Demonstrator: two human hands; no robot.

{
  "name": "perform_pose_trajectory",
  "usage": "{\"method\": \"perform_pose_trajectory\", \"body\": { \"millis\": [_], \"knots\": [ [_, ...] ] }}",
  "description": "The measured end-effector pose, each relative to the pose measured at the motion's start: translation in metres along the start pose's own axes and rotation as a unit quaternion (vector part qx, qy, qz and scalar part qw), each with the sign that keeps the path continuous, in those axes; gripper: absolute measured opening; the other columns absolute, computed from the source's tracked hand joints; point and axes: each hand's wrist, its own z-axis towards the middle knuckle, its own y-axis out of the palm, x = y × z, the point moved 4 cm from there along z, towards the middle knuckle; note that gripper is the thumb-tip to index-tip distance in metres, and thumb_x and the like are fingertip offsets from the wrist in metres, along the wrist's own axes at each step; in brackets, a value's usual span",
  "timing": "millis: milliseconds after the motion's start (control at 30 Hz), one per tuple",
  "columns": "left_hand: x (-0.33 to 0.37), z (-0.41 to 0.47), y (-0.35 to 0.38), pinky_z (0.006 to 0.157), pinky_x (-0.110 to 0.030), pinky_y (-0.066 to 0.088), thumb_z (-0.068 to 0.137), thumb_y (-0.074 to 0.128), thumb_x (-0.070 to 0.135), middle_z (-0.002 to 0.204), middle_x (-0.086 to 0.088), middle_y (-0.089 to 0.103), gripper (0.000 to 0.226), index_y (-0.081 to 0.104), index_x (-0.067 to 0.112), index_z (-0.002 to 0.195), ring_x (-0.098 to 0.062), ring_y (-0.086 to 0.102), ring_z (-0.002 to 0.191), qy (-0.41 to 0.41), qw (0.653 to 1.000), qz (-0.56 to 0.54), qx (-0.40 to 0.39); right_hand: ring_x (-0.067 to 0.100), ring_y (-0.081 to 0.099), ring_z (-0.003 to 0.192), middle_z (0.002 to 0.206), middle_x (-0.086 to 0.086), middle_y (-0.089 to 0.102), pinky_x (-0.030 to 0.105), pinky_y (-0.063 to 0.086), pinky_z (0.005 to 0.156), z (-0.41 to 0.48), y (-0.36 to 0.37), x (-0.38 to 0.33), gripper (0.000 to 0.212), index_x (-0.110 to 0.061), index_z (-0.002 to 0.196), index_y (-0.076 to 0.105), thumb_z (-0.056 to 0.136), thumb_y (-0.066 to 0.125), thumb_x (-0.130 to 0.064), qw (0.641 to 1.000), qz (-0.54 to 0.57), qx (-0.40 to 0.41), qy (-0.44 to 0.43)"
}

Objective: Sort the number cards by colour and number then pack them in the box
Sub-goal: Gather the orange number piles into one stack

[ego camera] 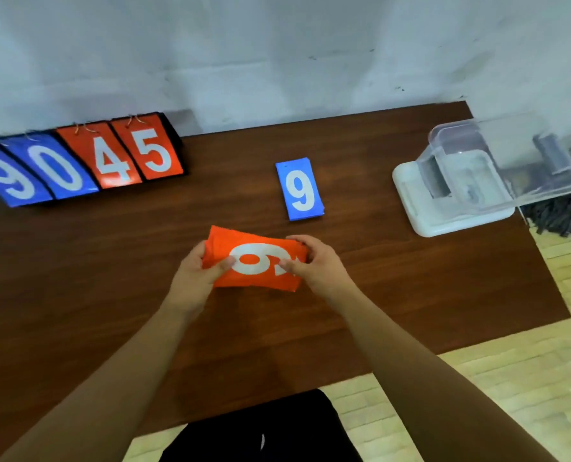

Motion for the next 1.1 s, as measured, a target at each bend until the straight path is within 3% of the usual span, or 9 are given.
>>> {"method": "perform_pose_trajectory", "body": {
  "millis": [133,233,333,500,633,800,867,967,1100],
  "knots": [
    [-0.016,0.009,-0.022,0.089,-0.032,0.052,0.082,0.073,0.005,0.103,0.000,0.073,0.029,0.066,0.021,0.105,-0.018,0.068,0.099,0.050,0.998,0.032,0.013,0.001,0.056,0.099,0.108,-0.016,0.057,0.016,0.050,0.084,-0.002,0.041,-0.005,0.023,-0.030,0.111,0.055,0.093,0.062,-0.019,0.987,-0.075,0.080,-0.118],
    [-0.032,0.018,-0.041,0.091,-0.026,0.047,0.083,0.072,0.003,0.103,0.009,0.071,0.034,0.066,0.031,0.100,-0.005,0.065,0.098,0.064,0.993,0.103,0.006,0.000,0.056,0.094,0.104,-0.013,0.055,0.018,0.052,0.084,0.005,0.071,0.004,0.020,-0.026,0.105,0.055,0.094,0.058,-0.011,0.962,-0.144,0.120,-0.197],
    [-0.044,0.016,-0.047,0.098,-0.024,0.044,0.082,0.076,0.020,0.115,0.010,0.065,0.042,0.057,0.036,0.116,-0.006,0.060,0.111,0.044,0.994,0.099,-0.027,-0.001,0.051,0.101,0.118,-0.010,0.047,0.025,0.053,0.091,0.015,0.093,0.028,0.026,-0.023,0.114,0.052,0.092,0.060,-0.012,0.961,-0.173,0.120,-0.177],
    [-0.047,0.010,-0.044,0.104,-0.028,0.040,0.092,0.059,0.039,0.124,0.016,0.058,0.017,0.065,0.034,0.107,-0.002,0.050,0.122,0.034,0.998,0.052,0.004,0.010,0.040,0.129,0.143,-0.002,0.030,0.024,0.044,0.104,0.014,0.105,0.037,0.042,-0.020,0.128,0.052,0.088,0.064,-0.023,0.938,-0.223,0.163,-0.211],
    [-0.046,0.008,-0.038,0.087,-0.016,0.050,0.099,0.050,0.019,0.122,0.009,0.058,0.022,0.058,0.031,0.115,0.000,0.056,0.111,0.054,0.998,0.001,-0.011,0.019,0.047,0.120,0.129,0.005,0.050,0.040,0.048,0.098,0.013,0.117,0.033,0.040,-0.015,0.131,0.053,0.092,0.057,-0.023,0.891,-0.327,0.162,-0.270],
    [-0.055,0.013,-0.042,0.106,-0.027,0.035,0.094,0.053,0.039,0.125,0.012,0.059,0.018,0.066,0.029,0.102,0.004,0.045,0.125,0.058,0.991,0.114,-0.035,0.023,0.054,0.111,0.118,0.005,0.062,0.040,0.049,0.094,0.011,0.126,0.030,0.021,-0.011,0.110,0.064,0.090,0.060,-0.014,0.859,-0.374,0.184,-0.297],
    [-0.046,0.011,-0.045,0.102,-0.028,0.042,0.092,0.056,0.043,0.120,0.012,0.059,0.025,0.062,0.027,0.111,0.001,0.052,0.118,0.055,0.994,0.081,-0.041,0.016,0.058,0.098,0.106,-0.001,0.065,0.036,0.054,0.084,0.012,0.123,0.021,0.020,-0.013,0.110,0.064,0.091,0.060,-0.014,0.882,-0.353,0.170,-0.262],
    [-0.032,0.026,-0.051,0.103,-0.032,0.042,0.084,0.058,0.061,0.129,0.010,0.053,0.059,0.046,0.031,0.134,-0.008,0.051,0.119,-0.001,0.999,0.041,0.015,0.005,0.059,0.099,0.108,-0.012,0.060,0.019,0.052,0.079,0.025,0.103,0.005,0.025,-0.021,0.118,0.059,0.094,0.060,-0.026,0.979,-0.092,0.176,-0.043],
    [-0.016,0.055,-0.033,0.101,-0.038,0.048,0.091,0.064,0.034,0.135,0.005,0.056,0.051,0.045,0.025,0.138,-0.012,0.058,0.115,-0.066,0.995,0.067,-0.022,0.014,0.059,0.112,0.129,-0.002,0.058,0.028,0.053,0.086,0.056,0.095,-0.015,0.046,-0.022,0.131,0.049,0.090,0.068,-0.026,0.975,0.080,0.180,0.100]
  ]
}}
